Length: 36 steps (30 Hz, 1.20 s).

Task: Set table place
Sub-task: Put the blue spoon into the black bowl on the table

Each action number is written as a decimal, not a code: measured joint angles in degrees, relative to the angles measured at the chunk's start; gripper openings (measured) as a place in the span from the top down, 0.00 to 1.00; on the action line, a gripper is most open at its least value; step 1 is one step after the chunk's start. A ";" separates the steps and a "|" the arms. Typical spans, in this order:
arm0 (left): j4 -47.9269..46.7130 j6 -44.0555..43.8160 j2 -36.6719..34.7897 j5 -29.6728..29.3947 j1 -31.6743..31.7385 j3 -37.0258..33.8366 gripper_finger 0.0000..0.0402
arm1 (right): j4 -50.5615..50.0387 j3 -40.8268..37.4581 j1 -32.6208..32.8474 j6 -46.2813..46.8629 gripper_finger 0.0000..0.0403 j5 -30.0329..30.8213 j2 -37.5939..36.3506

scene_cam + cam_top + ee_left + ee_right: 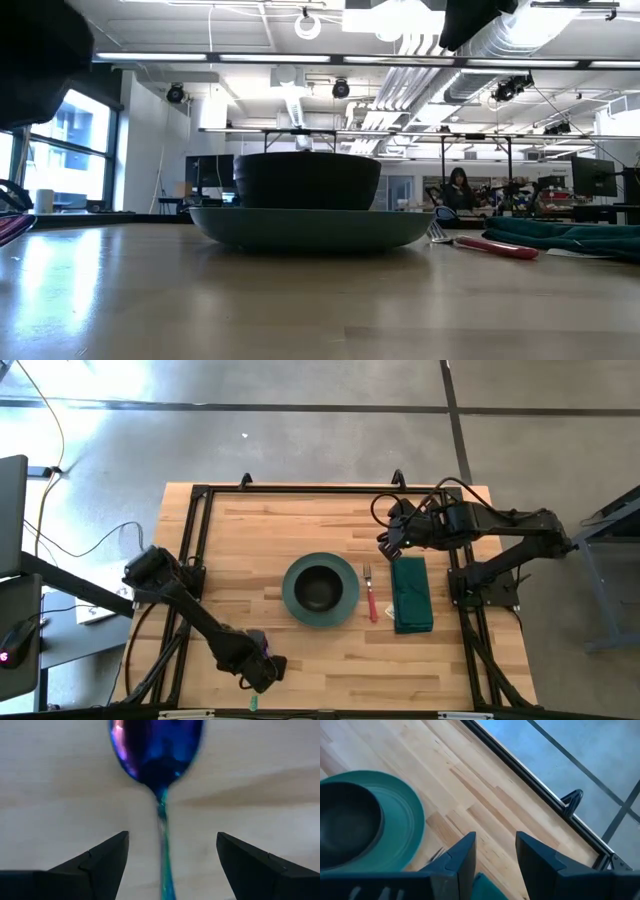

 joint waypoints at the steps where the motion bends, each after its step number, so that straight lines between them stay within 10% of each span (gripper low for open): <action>1: -0.24 -0.46 0.63 0.04 0.00 0.00 0.29 | 0.00 0.00 0.00 -0.30 0.68 0.01 -0.01; 9: -0.61 -1.81 2.80 1.76 0.13 0.22 0.36 | -0.36 0.00 0.00 -2.13 0.68 0.00 -0.01; 19: -2.84 -2.23 2.91 0.25 -0.13 0.09 0.96 | -0.28 0.00 0.02 -4.38 0.68 -0.01 0.00; 36: -5.45 -1.08 1.59 -4.13 -0.14 0.63 0.99 | -0.24 0.00 0.02 -5.05 0.68 0.00 0.00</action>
